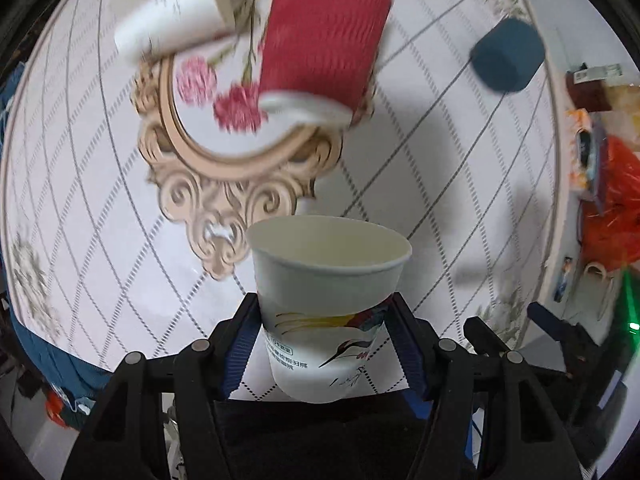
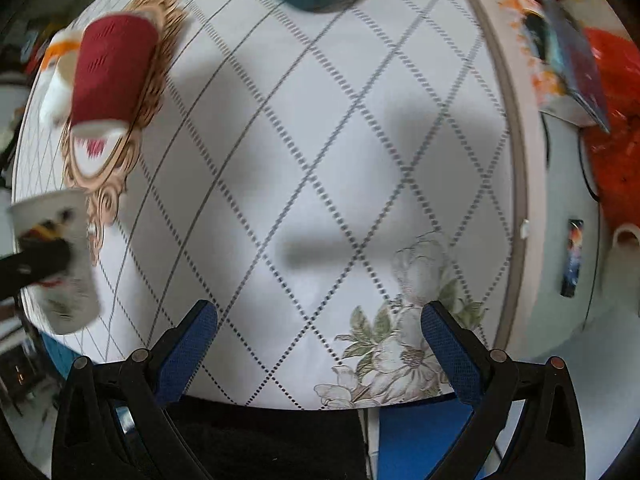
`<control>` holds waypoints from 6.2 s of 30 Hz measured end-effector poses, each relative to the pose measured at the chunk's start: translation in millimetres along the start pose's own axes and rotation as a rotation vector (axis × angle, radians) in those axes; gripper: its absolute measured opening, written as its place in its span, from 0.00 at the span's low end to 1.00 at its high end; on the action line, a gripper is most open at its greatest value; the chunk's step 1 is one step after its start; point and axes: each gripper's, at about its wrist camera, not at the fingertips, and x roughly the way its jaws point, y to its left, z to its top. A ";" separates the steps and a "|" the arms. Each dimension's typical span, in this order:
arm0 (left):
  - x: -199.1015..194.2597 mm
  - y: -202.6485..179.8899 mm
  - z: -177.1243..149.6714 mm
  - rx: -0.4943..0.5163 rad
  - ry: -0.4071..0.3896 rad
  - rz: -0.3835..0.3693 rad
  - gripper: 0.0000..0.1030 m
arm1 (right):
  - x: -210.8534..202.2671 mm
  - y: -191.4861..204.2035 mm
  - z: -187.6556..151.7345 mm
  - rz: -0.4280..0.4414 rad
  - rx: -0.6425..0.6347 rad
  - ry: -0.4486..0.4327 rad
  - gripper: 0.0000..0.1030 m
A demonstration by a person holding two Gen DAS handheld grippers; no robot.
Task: Flip cup upside down
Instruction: 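Lift the white paper cup with the left tool toward the right tool, then grasp the white paper cup with the right tool while the left tool releases it, then rotate the held white paper cup rim-down with the right tool, then lower the inverted white paper cup onto the tablecloth with the right tool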
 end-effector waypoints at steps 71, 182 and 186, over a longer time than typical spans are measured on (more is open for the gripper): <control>14.9 115.2 -53.7 -0.139 -0.168 0.146 0.89 | -35.3 127.7 -8.1 0.135 -0.041 -0.008 0.67; 59.5 137.2 -67.4 -0.119 -0.182 0.276 0.89 | 22.9 284.2 183.1 -0.096 -0.568 0.535 0.69; 57.2 126.1 -67.1 -0.112 -0.186 0.281 0.89 | 13.8 280.6 187.9 -0.101 -0.573 0.503 0.69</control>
